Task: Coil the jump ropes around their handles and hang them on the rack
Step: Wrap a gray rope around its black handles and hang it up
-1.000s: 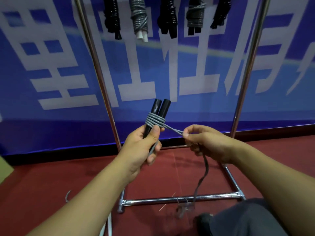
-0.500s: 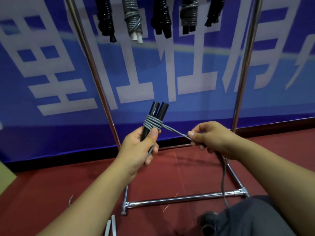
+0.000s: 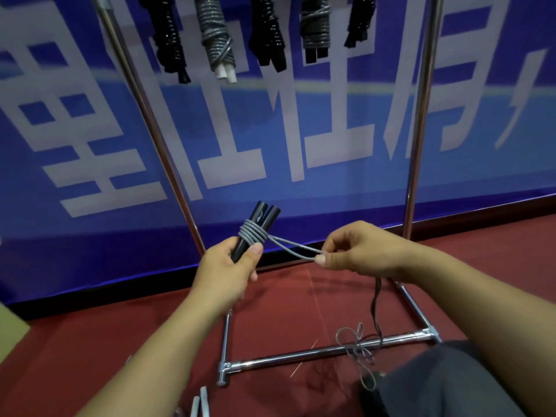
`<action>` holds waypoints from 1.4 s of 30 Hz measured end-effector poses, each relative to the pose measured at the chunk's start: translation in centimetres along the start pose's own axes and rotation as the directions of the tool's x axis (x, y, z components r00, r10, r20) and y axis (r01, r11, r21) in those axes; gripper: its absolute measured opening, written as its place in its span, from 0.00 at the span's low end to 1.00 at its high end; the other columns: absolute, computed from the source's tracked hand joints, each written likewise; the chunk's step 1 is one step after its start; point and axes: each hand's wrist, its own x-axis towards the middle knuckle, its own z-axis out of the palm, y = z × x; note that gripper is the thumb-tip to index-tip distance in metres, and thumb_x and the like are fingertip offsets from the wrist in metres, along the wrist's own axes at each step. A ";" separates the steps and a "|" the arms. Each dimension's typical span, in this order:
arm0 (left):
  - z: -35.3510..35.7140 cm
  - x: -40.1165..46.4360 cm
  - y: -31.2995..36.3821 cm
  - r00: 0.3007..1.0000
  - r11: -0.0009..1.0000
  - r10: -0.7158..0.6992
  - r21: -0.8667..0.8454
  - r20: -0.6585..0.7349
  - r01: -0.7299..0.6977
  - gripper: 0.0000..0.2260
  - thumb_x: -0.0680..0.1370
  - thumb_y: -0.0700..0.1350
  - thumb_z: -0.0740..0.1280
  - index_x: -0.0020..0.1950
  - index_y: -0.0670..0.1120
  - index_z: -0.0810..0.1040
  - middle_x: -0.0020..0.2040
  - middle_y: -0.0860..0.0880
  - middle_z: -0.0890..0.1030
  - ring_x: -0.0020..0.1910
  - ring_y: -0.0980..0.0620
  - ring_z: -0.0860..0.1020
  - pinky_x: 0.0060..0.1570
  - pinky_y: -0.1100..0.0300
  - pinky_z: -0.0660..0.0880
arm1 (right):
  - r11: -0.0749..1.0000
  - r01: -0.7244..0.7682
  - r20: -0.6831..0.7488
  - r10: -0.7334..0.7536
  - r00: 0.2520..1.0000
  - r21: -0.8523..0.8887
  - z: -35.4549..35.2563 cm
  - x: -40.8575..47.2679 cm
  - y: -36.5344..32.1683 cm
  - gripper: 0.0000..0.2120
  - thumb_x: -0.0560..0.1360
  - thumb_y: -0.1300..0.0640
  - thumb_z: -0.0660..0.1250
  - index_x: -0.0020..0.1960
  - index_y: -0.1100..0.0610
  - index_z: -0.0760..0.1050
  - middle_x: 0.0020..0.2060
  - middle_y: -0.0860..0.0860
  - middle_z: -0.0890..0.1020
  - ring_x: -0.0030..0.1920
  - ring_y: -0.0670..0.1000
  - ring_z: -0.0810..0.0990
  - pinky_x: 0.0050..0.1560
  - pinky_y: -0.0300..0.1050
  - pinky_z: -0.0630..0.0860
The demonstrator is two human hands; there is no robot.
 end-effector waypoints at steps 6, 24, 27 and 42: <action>0.0 0.5 -0.7 1.000 0.998 -0.013 0.067 -0.013 0.014 0.09 0.81 0.51 0.67 0.46 0.47 0.79 0.29 0.50 0.78 0.21 0.56 0.69 0.29 0.58 0.67 | 0.998 -0.001 -0.113 0.008 0.994 0.062 0.2 0.5 0.1 0.15 0.79 0.47 0.68 0.38 0.54 0.80 0.28 0.44 0.74 0.30 0.44 0.70 0.41 0.41 0.68; 1.3 0.0 -1.0 0.962 0.929 -0.084 0.370 0.259 -0.018 0.06 0.81 0.53 0.65 0.50 0.51 0.77 0.29 0.51 0.79 0.27 0.55 0.76 0.29 0.63 0.72 | 0.987 0.149 -0.095 -0.143 0.985 0.063 1.6 -0.4 -1.3 0.14 0.74 0.49 0.75 0.37 0.57 0.77 0.28 0.49 0.72 0.32 0.47 0.69 0.37 0.48 0.66; 1.6 -0.4 -0.7 0.925 0.934 -0.145 0.357 0.352 0.010 0.07 0.82 0.52 0.64 0.55 0.50 0.77 0.30 0.48 0.78 0.23 0.52 0.72 0.23 0.65 0.67 | 0.986 0.167 -0.152 -0.169 0.974 -0.023 1.7 -0.1 -1.1 0.12 0.73 0.50 0.76 0.39 0.57 0.80 0.28 0.50 0.75 0.31 0.47 0.71 0.35 0.48 0.70; 2.3 -1.7 0.4 0.780 0.948 -0.072 0.286 0.622 -0.141 0.07 0.82 0.52 0.64 0.49 0.51 0.76 0.30 0.49 0.76 0.29 0.48 0.72 0.29 0.61 0.69 | 0.943 0.148 -0.346 -0.251 0.904 -0.297 1.8 0.5 -0.5 0.11 0.75 0.45 0.73 0.37 0.48 0.78 0.31 0.46 0.80 0.33 0.43 0.76 0.34 0.39 0.70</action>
